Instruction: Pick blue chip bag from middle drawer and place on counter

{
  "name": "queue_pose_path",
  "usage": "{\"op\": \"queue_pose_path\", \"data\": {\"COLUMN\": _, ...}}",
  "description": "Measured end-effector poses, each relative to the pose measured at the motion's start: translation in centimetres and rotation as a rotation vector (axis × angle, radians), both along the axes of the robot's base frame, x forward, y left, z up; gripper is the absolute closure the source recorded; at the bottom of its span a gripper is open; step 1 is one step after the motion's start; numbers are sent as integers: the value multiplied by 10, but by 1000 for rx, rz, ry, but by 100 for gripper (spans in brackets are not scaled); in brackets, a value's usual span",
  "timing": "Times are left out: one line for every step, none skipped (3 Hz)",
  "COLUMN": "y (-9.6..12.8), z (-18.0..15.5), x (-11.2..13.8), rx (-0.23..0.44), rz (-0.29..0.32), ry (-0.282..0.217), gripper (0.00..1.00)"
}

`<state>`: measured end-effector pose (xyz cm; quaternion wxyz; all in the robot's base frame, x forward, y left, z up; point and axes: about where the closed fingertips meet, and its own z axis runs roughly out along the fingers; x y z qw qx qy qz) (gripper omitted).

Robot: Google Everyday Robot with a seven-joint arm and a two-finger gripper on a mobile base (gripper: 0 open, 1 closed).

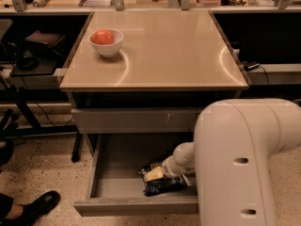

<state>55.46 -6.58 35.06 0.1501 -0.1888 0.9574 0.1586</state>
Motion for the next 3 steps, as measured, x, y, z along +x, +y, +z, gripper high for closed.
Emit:
{"op": "queue_pose_path", "data": {"y": 5, "z": -2, "x": 1, "rx": -3, "rz": 10, "ry": -2, "gripper": 0}}
{"op": "queue_pose_path", "data": {"y": 5, "z": -2, "x": 1, "rx": -3, "rz": 10, "ry": -2, "gripper": 19}}
{"op": "queue_pose_path", "data": {"y": 5, "z": -1, "x": 1, "rx": -3, "rz": 10, "ry": -2, "gripper": 42}}
